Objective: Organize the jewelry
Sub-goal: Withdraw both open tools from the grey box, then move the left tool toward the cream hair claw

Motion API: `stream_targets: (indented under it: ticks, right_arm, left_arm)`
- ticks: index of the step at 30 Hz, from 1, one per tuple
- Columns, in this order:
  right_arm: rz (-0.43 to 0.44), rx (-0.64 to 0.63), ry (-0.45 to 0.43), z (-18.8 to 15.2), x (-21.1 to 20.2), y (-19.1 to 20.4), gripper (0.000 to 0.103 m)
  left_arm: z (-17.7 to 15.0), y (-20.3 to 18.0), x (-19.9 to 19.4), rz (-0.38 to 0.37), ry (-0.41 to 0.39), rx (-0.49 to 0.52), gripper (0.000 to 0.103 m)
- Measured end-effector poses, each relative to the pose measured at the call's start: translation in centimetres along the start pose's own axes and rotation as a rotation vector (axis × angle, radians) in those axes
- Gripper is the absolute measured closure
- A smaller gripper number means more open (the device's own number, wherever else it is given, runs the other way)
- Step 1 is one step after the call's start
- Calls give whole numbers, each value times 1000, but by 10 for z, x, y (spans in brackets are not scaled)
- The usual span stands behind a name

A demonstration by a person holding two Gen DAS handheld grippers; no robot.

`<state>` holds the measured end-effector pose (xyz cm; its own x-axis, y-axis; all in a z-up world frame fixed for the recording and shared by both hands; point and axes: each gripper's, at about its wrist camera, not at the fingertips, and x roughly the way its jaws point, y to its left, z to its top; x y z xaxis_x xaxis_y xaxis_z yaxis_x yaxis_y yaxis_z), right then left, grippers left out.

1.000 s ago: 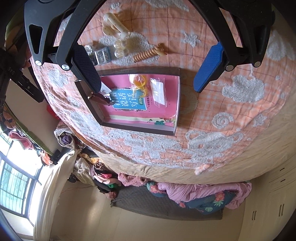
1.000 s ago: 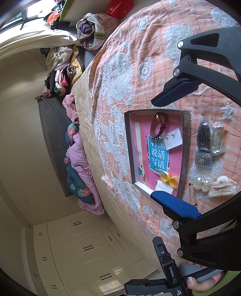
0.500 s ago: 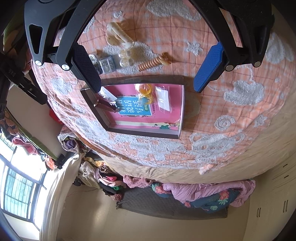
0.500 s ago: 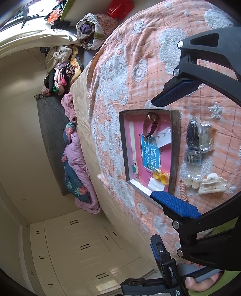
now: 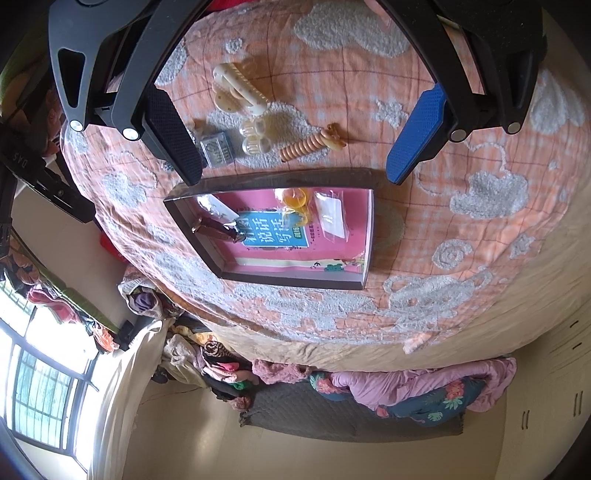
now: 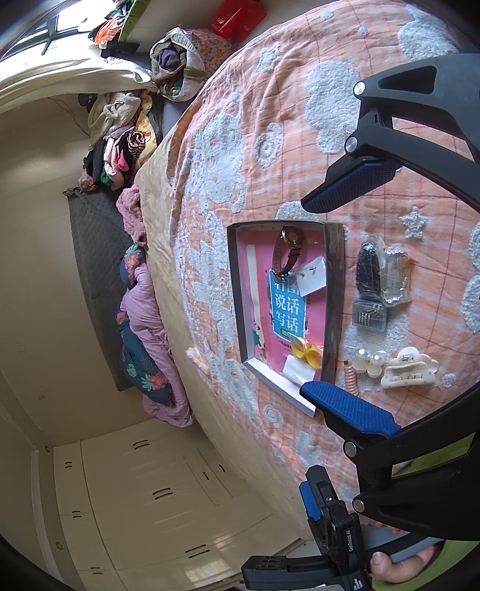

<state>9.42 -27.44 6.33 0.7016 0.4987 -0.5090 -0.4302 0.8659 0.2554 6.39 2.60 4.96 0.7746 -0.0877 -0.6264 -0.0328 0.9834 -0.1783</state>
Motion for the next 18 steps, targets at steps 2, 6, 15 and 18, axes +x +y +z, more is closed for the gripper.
stream_targets:
  ticks: [2, 6, 15, 18]
  right_arm:
    - [-2, 3, 6, -1, 0, -1, 11]
    - [-6, 2, 22, -5, 1, -4, 11]
    - [-19, 4, 67, -18, 5, -9, 11]
    - [-22, 2, 85, -23, 9, -10, 11]
  left_arm:
    - [-1, -1, 0, 4, 3, 4, 10]
    - [-5, -1, 0, 6, 14, 9, 10]
    - [-20, -9, 9, -3, 59, 34, 10]
    - [-26, -13, 12, -5, 76, 50, 10]
